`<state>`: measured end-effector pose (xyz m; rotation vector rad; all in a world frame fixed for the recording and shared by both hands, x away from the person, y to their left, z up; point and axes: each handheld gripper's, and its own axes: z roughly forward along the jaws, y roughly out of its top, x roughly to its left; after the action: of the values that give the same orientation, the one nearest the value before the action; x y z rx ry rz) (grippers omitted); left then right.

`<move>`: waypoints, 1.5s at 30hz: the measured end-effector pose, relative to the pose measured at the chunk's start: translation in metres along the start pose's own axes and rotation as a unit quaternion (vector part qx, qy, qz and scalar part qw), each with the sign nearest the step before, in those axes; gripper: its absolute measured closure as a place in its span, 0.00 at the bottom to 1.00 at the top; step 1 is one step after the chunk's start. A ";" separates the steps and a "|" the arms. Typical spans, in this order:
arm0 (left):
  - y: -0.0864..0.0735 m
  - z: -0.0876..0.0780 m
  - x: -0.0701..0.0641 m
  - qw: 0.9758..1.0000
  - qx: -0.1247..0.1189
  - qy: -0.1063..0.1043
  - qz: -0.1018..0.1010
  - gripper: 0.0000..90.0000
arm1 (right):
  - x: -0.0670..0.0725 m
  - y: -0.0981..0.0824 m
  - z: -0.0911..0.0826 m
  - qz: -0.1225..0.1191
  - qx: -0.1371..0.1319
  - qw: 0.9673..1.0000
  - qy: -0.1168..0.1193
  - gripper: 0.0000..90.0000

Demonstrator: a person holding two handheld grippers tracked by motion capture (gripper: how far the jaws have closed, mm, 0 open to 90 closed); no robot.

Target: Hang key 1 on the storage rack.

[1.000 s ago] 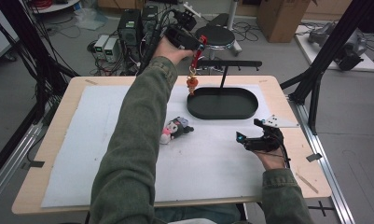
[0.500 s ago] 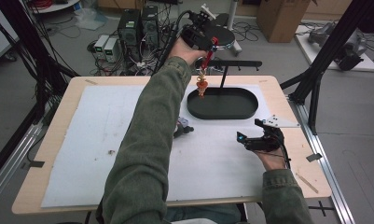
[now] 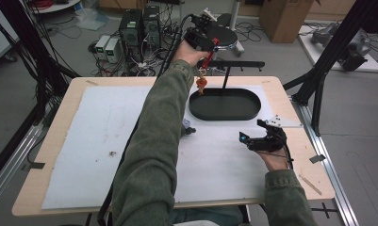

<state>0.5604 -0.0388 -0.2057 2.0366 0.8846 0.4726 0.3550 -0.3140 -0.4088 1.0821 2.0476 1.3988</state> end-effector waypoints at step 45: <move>-0.051 -0.023 0.039 0.998 -0.001 -0.047 -0.045 0.02 | 0.000 0.001 -0.002 0.000 -0.005 1.000 0.005 0.01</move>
<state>0.5518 0.0225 -0.2336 1.9906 0.9131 0.3248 0.3533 -0.3151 -0.4071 1.0740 2.0441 1.4160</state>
